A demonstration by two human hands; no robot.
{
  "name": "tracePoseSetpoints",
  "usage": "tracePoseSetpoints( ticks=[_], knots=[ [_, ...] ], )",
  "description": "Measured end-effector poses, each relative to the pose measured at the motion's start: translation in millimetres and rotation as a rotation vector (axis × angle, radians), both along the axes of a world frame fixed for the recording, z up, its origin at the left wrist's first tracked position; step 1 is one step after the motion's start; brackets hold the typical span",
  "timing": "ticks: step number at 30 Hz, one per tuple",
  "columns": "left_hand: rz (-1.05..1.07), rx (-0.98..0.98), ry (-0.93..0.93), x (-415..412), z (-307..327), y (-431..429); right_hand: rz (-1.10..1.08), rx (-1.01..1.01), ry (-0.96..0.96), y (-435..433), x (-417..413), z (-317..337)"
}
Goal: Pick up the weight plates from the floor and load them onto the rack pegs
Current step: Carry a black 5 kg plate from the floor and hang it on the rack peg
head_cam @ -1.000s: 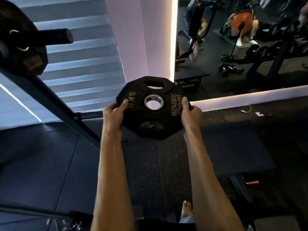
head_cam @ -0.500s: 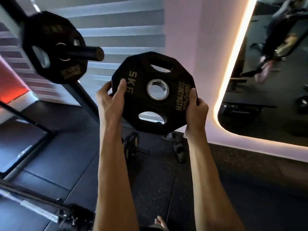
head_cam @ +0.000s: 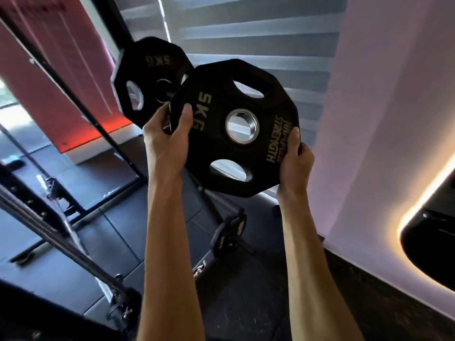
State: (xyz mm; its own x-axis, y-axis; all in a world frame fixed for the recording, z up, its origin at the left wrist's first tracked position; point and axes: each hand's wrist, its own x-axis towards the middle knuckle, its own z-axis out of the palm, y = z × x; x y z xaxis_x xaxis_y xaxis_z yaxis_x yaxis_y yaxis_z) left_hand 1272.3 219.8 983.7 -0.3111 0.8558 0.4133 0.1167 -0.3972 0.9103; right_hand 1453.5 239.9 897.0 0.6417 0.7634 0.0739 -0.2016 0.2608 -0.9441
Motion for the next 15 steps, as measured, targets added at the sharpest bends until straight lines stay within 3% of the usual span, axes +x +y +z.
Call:
tracePoseSetpoints(
  ticks=[15],
  knots=[
    [0.341, 0.065, -0.020, 32.1, 12.5, 47.0, 0.363, 0.048, -0.084, 125.8, 1.6, 17.3]
  ],
)
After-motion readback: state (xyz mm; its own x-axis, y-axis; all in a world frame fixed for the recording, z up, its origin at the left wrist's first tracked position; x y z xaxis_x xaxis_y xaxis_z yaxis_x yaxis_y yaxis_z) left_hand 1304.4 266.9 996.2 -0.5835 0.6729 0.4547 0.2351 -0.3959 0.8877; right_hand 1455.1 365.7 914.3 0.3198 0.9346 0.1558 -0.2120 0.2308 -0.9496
